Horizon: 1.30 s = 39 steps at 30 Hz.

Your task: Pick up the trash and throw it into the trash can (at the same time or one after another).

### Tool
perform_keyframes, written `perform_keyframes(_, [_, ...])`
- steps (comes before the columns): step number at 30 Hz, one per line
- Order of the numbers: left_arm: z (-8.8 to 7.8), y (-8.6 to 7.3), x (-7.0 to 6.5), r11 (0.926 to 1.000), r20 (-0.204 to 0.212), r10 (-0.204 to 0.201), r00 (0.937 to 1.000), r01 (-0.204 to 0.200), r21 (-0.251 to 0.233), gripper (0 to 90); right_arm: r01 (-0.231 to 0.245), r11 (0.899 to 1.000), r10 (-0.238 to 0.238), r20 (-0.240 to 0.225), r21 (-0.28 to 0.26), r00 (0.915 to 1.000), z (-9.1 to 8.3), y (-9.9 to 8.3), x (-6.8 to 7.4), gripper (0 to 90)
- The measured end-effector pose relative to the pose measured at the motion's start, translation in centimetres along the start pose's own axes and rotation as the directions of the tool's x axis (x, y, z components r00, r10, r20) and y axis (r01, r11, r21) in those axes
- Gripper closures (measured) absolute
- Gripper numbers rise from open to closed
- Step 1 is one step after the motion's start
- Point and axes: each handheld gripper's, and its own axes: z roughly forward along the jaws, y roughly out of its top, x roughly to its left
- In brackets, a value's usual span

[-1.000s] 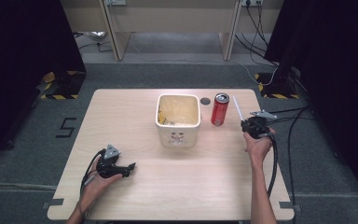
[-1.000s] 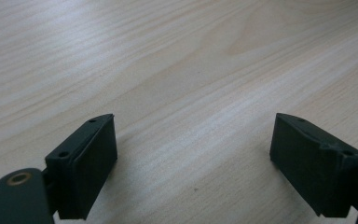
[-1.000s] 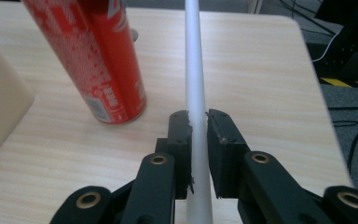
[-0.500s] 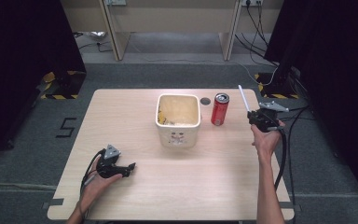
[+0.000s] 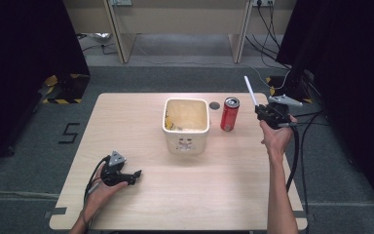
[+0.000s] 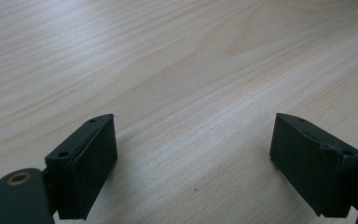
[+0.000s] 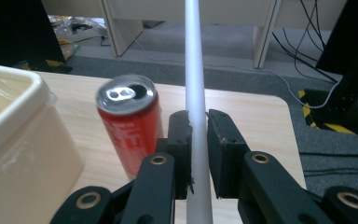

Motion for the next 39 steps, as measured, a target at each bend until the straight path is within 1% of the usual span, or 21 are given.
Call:
perform_keyframes(6, [0.0, 0.0, 0.0, 1.0000, 0.000, 0.000, 1.0000, 0.000, -0.001, 13.7, 0.009, 1.000, -0.009, -0.016, -0.012, 0.9998, 0.0, 1.0, 0.8, 79.7])
perform_keyframes(8, [0.0, 0.0, 0.0, 1.0000, 0.000, 0.000, 1.0000, 0.000, -0.001, 13.7, 0.008, 1.000, -0.009, -0.034, -0.022, 0.9994, 0.0, 1.4, 1.3, 79.8])
perform_keyframes(9, [0.0, 0.0, 0.0, 1.0000, 0.000, 0.000, 1.0000, 0.000, -0.001, 13.7, 0.008, 1.000, -0.009, -0.034, -0.022, 0.9994, 0.0, 1.4, 1.3, 79.8])
perform_keyframes(10, [0.0, 0.0, 0.0, 1.0000, 0.000, 0.000, 1.0000, 0.000, 0.000, 13.7, 0.013, 1.000, -0.015, -0.047, -0.025, 0.9988, 0.0, 1.8, 1.8, 79.7])
perform_keyframes(13, [0.0, 0.0, 0.0, 1.0000, 0.000, 0.000, 1.0000, 0.000, -0.001, 13.7, 0.019, 0.999, -0.021, -0.059, -0.030, 0.9980, 0.1, 2.2, 2.4, 79.7])
perform_keyframes(16, [0.0, 0.0, 0.0, 1.0000, 0.000, 0.000, 1.0000, 0.000, 0.000, 13.7, 0.026, 0.999, -0.028, -0.067, -0.032, 0.9974, 0.2, 2.5, 2.8, 79.7])
perform_keyframes(17, [0.0, 0.0, 0.0, 1.0000, -0.001, 0.000, 1.0000, 0.000, -0.001, 13.7, 0.032, 0.999, -0.034, -0.078, -0.033, 0.9964, 0.3, 2.9, 3.4, 79.7])
perform_keyframes(19, [0.0, 0.0, 0.0, 1.0000, 0.000, 0.000, 1.0000, 0.000, -0.001, 13.7, 0.039, 0.999, -0.042, -0.086, -0.033, 0.9955, 0.4, 3.1, 3.9, 79.7])
perform_keyframes(22, [0.0, 0.0, 0.0, 1.0000, 0.001, 0.002, 1.0000, -0.002, 0.002, 13.7, 0.062, 0.998, -0.065, -0.099, -0.034, 0.9930, 0.7, 3.6, 4.9, 79.7])
perform_keyframes(23, [0.0, 0.0, 0.0, 1.0000, 0.001, 0.002, 1.0000, -0.002, 0.002, 13.7, 0.062, 0.998, -0.065, -0.099, -0.034, 0.9930, 0.7, 3.6, 4.9, 79.7])
perform_keyframes(27, [0.0, 0.0, 0.0, 1.0000, 0.000, 0.001, 1.0000, -0.001, 0.001, 13.7, 0.072, 0.997, -0.077, -0.124, -0.037, 0.9893, 1.2, 4.3, 6.4, 79.7])
perform_keyframes(28, [0.0, 0.0, 0.0, 1.0000, 0.000, -0.001, 1.0000, 0.001, -0.001, 13.7, 0.083, 0.996, -0.087, -0.136, -0.041, 0.9868, 1.4, 4.7, 7.2, 79.7])
perform_keyframes(31, [0.0, 0.0, 0.0, 1.0000, 0.000, 0.000, 1.0000, 0.000, 0.000, 13.7, 0.091, 0.995, -0.097, -0.157, -0.042, 0.9828, 1.8, 5.1, 8.3, 79.7])
perform_keyframes(34, [0.0, 0.0, 0.0, 1.0000, 0.000, -0.001, 1.0000, 0.001, -0.001, 13.7, 0.106, 0.993, -0.112, -0.174, -0.043, 0.9784, 2.1, 5.5, 9.3, 79.7])
perform_keyframes(35, [0.0, 0.0, 0.0, 1.0000, 0.000, -0.001, 1.0000, 0.001, 0.000, 13.7, 0.106, 0.993, -0.112, -0.174, -0.043, 0.9784, 2.1, 5.5, 9.3, 79.7])
perform_keyframes(36, [0.0, 0.0, 0.0, 1.0000, 0.000, -0.001, 1.0000, 0.001, -0.001, 13.7, 0.103, 0.994, -0.110, -0.185, -0.046, 0.9765, 2.3, 5.6, 9.7, 79.7])
perform_keyframes(37, [0.0, 0.0, 0.0, 1.0000, 0.000, -0.001, 1.0000, 0.001, -0.001, 13.7, 0.109, 0.993, -0.115, -0.201, -0.044, 0.9728, 2.5, 5.8, 10.4, 79.7])
perform_keyframes(38, [0.0, 0.0, 0.0, 1.0000, 0.000, -0.001, 1.0000, 0.001, -0.001, 13.7, 0.109, 0.993, -0.115, -0.201, -0.044, 0.9728, 2.5, 5.8, 10.4, 79.7])
perform_keyframes(39, [0.0, 0.0, 0.0, 1.0000, 0.000, -0.001, 1.0000, 0.001, 0.000, 13.7, 0.119, 0.992, -0.125, -0.211, -0.042, 0.9694, 2.8, 6.0, 11.2, 79.7])
